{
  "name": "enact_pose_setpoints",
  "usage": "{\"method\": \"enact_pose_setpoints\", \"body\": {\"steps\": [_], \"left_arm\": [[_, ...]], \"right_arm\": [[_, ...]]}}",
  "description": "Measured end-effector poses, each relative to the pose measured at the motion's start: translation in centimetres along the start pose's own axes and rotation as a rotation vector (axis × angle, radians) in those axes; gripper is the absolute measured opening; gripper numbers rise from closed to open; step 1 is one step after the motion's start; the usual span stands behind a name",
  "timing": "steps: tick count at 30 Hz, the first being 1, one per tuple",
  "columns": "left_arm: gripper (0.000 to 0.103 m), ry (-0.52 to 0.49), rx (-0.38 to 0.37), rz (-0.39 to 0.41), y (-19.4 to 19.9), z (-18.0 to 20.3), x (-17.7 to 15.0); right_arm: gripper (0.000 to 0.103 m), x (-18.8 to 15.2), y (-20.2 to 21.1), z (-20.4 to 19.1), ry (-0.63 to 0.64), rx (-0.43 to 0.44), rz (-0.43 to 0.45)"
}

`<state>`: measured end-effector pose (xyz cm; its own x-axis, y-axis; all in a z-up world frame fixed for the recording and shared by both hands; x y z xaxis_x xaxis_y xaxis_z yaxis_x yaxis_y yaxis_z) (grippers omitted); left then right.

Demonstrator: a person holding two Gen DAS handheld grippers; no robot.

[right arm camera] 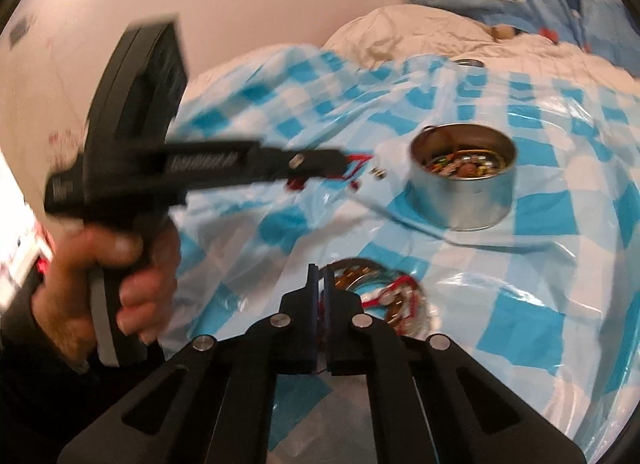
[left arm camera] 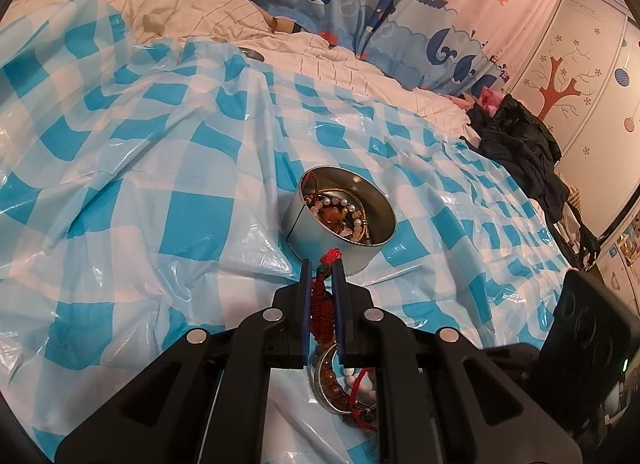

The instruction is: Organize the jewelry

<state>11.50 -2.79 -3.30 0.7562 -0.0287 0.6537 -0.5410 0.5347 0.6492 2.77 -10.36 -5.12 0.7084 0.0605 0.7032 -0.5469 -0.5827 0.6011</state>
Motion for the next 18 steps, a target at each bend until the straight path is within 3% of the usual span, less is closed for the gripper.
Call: {"method": "enact_pose_setpoints", "body": {"steps": [4, 5, 6, 7, 13, 18], "left_arm": [[0.008, 0.000, 0.000, -0.002, -0.1, 0.0, -0.1], [0.008, -0.001, 0.000, -0.001, 0.0, 0.0, 0.0], [0.008, 0.000, -0.001, -0.001, 0.0, 0.0, 0.0], [0.008, 0.000, -0.001, -0.001, 0.0, 0.0, 0.0], [0.008, 0.000, -0.001, 0.003, -0.1, -0.1, 0.0], [0.008, 0.000, 0.000, 0.003, -0.1, -0.2, 0.0]], "right_arm": [[0.003, 0.0, 0.1, 0.7, -0.072, 0.050, -0.032], [0.013, -0.1, -0.1, 0.6, -0.069, 0.053, -0.049], [0.042, -0.3, -0.2, 0.3, -0.055, 0.049, -0.060], [0.048, -0.4, -0.1, -0.3, -0.029, 0.044, -0.060], [0.048, -2.2, 0.8, -3.8, 0.157, 0.076, -0.156], [0.048, -3.3, 0.6, -2.1, 0.142, -0.016, -0.200]]}}
Point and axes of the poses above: each gripper's, at about its wrist camera, not at the fingertips, and y roughly against the way its jaws point, z to its right, x to its top, the point moved 8 cm from there along -y, roughly the way its jaws point, and after that the axes turned 1 degree about x, right-handed, at the moved point
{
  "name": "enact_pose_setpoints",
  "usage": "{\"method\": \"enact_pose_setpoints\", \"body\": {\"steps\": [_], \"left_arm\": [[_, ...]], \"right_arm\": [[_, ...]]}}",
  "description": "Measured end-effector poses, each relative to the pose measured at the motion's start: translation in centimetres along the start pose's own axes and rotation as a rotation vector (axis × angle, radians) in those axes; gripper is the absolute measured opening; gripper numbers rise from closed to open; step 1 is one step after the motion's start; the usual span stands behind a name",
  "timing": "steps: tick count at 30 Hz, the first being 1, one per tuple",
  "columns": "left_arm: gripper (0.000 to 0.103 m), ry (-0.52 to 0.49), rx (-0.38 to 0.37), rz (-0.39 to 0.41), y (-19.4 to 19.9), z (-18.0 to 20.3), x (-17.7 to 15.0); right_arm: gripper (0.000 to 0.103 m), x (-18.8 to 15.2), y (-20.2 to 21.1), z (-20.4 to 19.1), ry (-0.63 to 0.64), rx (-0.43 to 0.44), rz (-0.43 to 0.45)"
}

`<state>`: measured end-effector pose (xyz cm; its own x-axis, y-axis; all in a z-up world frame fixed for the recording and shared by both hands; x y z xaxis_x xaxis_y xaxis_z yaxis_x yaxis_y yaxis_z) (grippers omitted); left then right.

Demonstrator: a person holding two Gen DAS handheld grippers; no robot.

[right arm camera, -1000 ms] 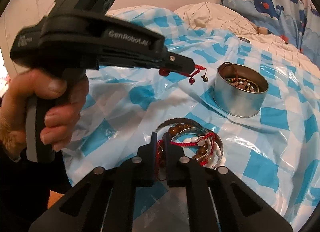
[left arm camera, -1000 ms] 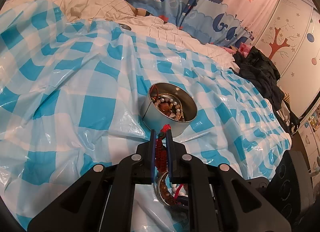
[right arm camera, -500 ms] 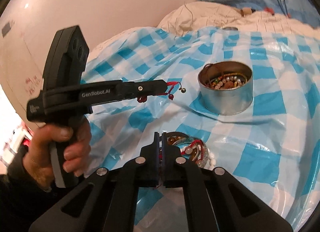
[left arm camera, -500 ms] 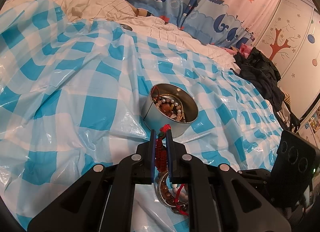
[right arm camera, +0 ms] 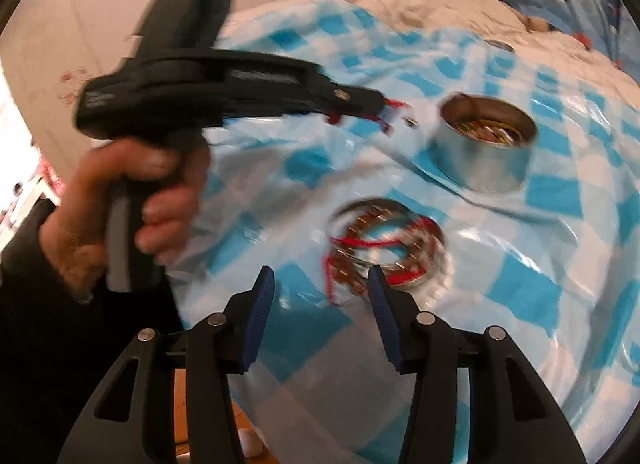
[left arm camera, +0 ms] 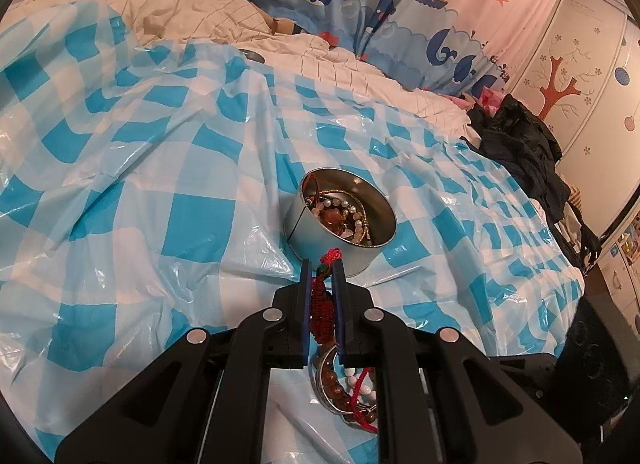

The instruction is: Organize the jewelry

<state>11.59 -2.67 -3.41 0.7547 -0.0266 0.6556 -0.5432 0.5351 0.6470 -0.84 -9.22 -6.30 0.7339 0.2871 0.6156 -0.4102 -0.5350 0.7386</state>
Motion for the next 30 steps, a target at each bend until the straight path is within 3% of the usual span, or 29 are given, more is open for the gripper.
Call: {"method": "enact_pose_setpoints", "body": {"steps": [8, 11, 12, 14, 17, 25, 30], "left_arm": [[0.008, -0.008, 0.000, -0.010, -0.1, 0.1, -0.1], [0.008, -0.009, 0.002, -0.013, -0.1, 0.1, -0.1], [0.008, -0.010, 0.002, -0.014, -0.1, 0.2, -0.1], [0.008, -0.011, 0.002, -0.015, -0.1, 0.2, -0.1], [0.008, -0.009, 0.001, -0.012, 0.0, 0.2, -0.1], [0.008, -0.010, 0.002, -0.014, -0.1, 0.2, -0.2], [0.008, -0.010, 0.003, -0.013, -0.1, 0.2, -0.1]], "right_arm": [[0.047, -0.9, -0.7, 1.0, -0.019, -0.068, -0.027], [0.037, -0.8, -1.0, 1.2, -0.010, -0.106, -0.017], [0.025, -0.8, -1.1, 1.4, -0.018, -0.110, -0.012], [0.012, -0.8, -1.1, 2.0, -0.028, -0.135, -0.009], [0.005, -0.6, -0.8, 2.2, -0.024, -0.147, 0.006], [0.002, 0.8, 0.9, -0.1, 0.047, -0.084, 0.102], [0.003, 1.9, 2.4, 0.4, 0.023, -0.062, 0.163]]}}
Point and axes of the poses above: each gripper's, at about its wrist camera, not at the fingertips, and y roughly against the way its jaws point, z to its right, x to its top, the point moved 8 cm from there along -y, roughly the way its jaws point, and after that the axes turned 1 degree about x, right-handed, at the moved point
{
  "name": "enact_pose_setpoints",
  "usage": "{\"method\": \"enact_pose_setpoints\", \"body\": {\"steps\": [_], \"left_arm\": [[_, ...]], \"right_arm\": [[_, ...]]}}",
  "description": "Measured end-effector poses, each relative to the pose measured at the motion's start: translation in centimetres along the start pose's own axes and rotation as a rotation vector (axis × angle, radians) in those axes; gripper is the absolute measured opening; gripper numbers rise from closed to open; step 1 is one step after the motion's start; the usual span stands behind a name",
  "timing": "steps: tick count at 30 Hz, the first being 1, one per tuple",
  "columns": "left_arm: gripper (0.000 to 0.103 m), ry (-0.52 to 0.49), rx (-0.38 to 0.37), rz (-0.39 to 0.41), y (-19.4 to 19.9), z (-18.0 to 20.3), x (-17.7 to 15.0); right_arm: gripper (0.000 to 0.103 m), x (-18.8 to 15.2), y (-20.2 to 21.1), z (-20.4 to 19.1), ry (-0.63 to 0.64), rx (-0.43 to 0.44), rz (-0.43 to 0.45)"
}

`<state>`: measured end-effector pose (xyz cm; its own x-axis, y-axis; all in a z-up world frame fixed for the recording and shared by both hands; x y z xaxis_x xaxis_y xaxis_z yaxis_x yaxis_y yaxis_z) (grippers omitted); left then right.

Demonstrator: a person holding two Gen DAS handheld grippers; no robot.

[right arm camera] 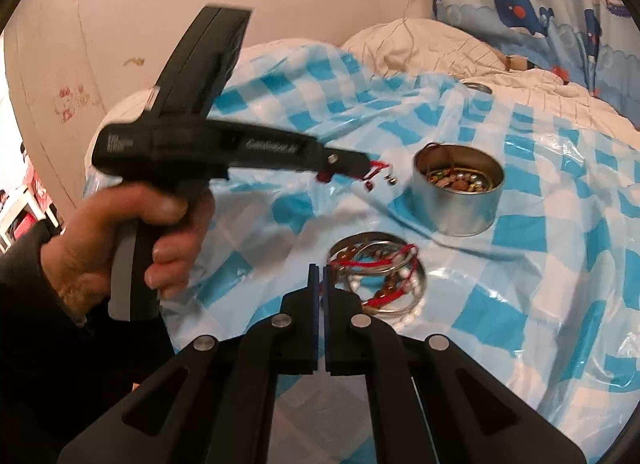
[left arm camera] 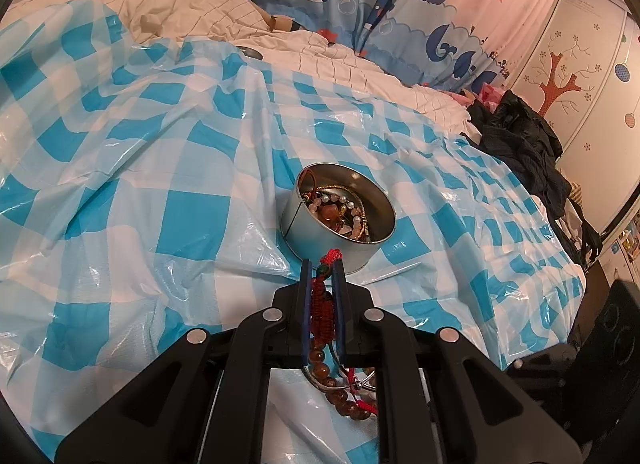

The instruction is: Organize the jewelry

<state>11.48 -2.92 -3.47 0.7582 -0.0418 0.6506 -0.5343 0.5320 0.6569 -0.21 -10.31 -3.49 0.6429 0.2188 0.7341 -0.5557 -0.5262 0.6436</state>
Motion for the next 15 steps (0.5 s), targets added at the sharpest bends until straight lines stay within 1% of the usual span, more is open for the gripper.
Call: {"method": "enact_pose_setpoints", "body": {"steps": [1, 2, 3, 4, 5, 6, 7, 9, 10, 11, 12, 15], "left_arm": [[0.008, 0.001, 0.001, 0.000, 0.0, 0.0, 0.0], [0.008, 0.000, 0.000, -0.001, 0.0, 0.0, 0.0], [0.008, -0.001, -0.001, -0.001, 0.0, 0.0, 0.0], [0.008, -0.001, -0.001, -0.002, 0.0, 0.0, 0.0], [0.008, -0.001, -0.002, -0.001, 0.0, 0.0, 0.0], [0.008, -0.001, -0.001, -0.001, 0.0, 0.0, 0.0], [0.008, -0.001, -0.001, -0.002, 0.0, 0.0, -0.1], [0.008, 0.000, 0.000, -0.001, 0.0, 0.0, 0.0], [0.008, 0.001, -0.001, -0.001, 0.0, 0.0, 0.0], [0.008, 0.002, -0.002, -0.001, 0.0, 0.0, 0.0], [0.008, 0.002, -0.003, 0.000, 0.0, 0.0, 0.0], [0.009, 0.000, -0.003, -0.001, 0.0, 0.1, 0.0]], "right_arm": [[0.003, -0.1, -0.2, 0.3, -0.015, 0.004, -0.015], [0.016, -0.4, -0.6, 0.4, -0.021, 0.001, -0.035], [0.053, -0.6, -0.9, 0.4, -0.024, -0.007, -0.047], [0.062, -0.7, -1.1, 0.2, -0.024, -0.025, -0.031], [0.063, -0.6, -1.1, -0.1, -0.016, -0.020, -0.018], [0.058, -0.6, -1.3, -0.5, -0.005, -0.014, -0.019], [0.054, -0.4, -1.7, -0.8, 0.011, -0.027, -0.018], [0.036, -0.7, -2.5, -0.8, 0.019, -0.039, -0.036], [0.032, -0.9, -3.1, -0.9, 0.023, -0.039, -0.051], [0.024, -1.1, -3.4, -1.0, 0.031, -0.043, -0.059], [0.023, -1.2, -3.6, -1.1, 0.037, -0.042, -0.064], [0.023, -1.1, -4.3, -0.8, 0.030, -0.073, -0.060]]}}
Point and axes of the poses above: each gripper's, at about its wrist camera, not at the fingertips, and y roughly against the way its jaws point, z to its right, x to its top, the point moved 8 cm from there along -y, roughly the way its jaws point, and after that the axes turned 1 degree about x, right-handed, at the moved point
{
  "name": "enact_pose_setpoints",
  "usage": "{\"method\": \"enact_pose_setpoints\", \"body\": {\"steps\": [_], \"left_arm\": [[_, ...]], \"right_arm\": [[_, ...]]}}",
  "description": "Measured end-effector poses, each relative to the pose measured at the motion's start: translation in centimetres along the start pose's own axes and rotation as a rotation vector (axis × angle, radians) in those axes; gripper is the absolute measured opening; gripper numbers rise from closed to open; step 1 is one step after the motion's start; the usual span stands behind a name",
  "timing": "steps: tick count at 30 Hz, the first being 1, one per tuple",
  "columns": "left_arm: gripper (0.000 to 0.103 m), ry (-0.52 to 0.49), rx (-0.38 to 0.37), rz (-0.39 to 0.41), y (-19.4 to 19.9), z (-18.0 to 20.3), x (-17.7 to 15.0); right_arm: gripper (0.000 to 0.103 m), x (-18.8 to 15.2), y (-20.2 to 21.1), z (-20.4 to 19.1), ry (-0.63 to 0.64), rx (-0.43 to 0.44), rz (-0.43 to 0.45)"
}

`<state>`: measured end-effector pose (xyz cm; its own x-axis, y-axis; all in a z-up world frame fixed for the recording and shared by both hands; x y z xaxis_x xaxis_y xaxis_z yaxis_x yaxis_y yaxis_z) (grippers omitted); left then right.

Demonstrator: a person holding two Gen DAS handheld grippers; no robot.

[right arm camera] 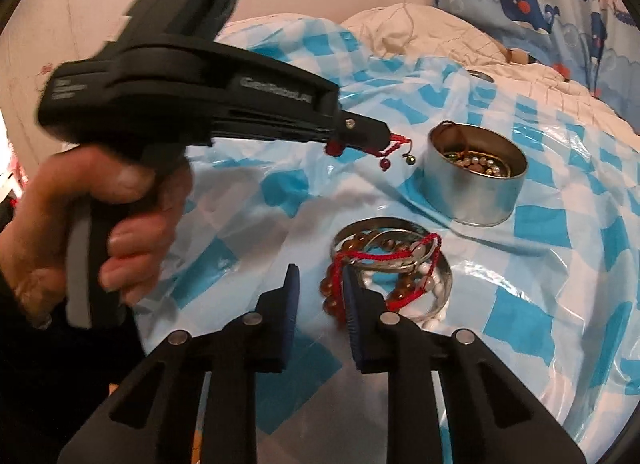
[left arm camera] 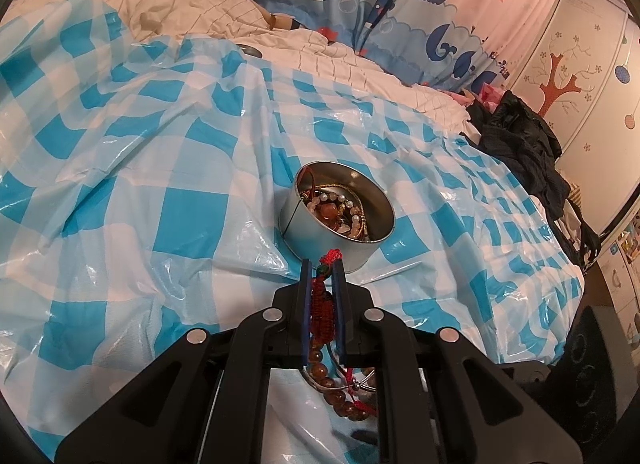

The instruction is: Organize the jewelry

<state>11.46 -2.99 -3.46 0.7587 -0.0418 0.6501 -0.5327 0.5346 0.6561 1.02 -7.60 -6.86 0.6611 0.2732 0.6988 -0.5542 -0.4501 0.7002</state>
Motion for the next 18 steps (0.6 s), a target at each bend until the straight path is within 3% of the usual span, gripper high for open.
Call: {"method": "enact_pose_setpoints", "body": {"steps": [4, 7, 18], "left_arm": [[0.008, 0.002, 0.000, 0.001, 0.0, 0.0, 0.0], [0.008, 0.001, 0.000, 0.002, 0.0, 0.2, 0.0], [0.008, 0.006, 0.004, 0.004, 0.1, 0.3, 0.1]], "right_arm": [[0.023, -0.5, -1.3, 0.6, -0.016, -0.020, -0.042], [0.012, -0.7, -1.6, 0.7, -0.013, -0.027, -0.051], [0.012, 0.2, 0.3, 1.3, -0.115, 0.074, 0.016]]}}
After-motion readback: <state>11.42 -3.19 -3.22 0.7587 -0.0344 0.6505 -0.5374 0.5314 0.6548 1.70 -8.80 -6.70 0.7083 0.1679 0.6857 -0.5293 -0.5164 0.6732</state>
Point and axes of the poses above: each gripper's, at about its wrist camera, not at the fingertips, and y roughly against the way its jaws point, z to its right, x to its top, the point moved 8 cm from there along -y, roughly the way its jaws point, and after that the axes turned 1 degree about x, right-handed, at the moved point
